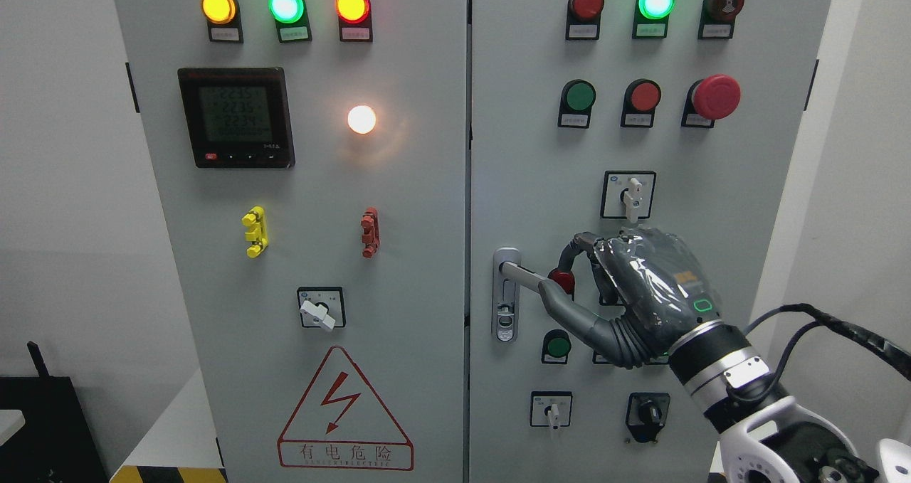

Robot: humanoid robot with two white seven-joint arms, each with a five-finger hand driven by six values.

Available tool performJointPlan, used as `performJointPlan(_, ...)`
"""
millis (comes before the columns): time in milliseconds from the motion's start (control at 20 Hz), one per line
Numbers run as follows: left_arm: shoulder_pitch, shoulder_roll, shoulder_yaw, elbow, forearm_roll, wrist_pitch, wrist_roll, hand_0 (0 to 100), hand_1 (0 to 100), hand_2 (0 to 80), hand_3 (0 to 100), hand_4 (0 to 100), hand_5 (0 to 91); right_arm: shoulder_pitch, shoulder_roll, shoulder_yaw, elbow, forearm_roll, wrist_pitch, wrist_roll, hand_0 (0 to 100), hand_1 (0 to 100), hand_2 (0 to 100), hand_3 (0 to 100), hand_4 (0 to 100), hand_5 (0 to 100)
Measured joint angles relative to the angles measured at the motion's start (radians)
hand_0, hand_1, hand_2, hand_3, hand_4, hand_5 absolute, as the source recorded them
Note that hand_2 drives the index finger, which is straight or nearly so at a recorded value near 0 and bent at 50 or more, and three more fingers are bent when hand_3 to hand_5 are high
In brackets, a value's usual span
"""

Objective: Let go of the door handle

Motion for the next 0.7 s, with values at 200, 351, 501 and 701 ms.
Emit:
performJointPlan(200, 0.000, 0.000, 0.000, 0.000, 0.000, 0.000, 0.000, 12, 39, 0.0, 0, 0, 0.0, -0.005, 0.011, 0.000, 0.005, 0.000, 0.008, 0.002, 40, 13, 46, 100, 100, 100)
performJointPlan(351, 0.000, 0.000, 0.000, 0.000, 0.000, 0.000, 0.000, 12, 39, 0.0, 0, 0, 0.0, -0.008, 0.019, 0.001, 0.009, 0.000, 0.010, 0.002, 40, 13, 46, 100, 100, 100)
performJointPlan(501, 0.000, 0.000, 0.000, 0.000, 0.000, 0.000, 0.000, 12, 39, 0.0, 0, 0, 0.0, -0.009, 0.027, 0.001, 0.016, 0.000, 0.013, 0.003, 40, 13, 46, 100, 100, 100)
performJointPlan(701, 0.000, 0.000, 0.000, 0.000, 0.000, 0.000, 0.000, 12, 39, 0.0, 0, 0, 0.0, -0.011, 0.038, 0.002, 0.023, 0.001, 0.023, 0.003, 40, 14, 47, 100, 100, 100)
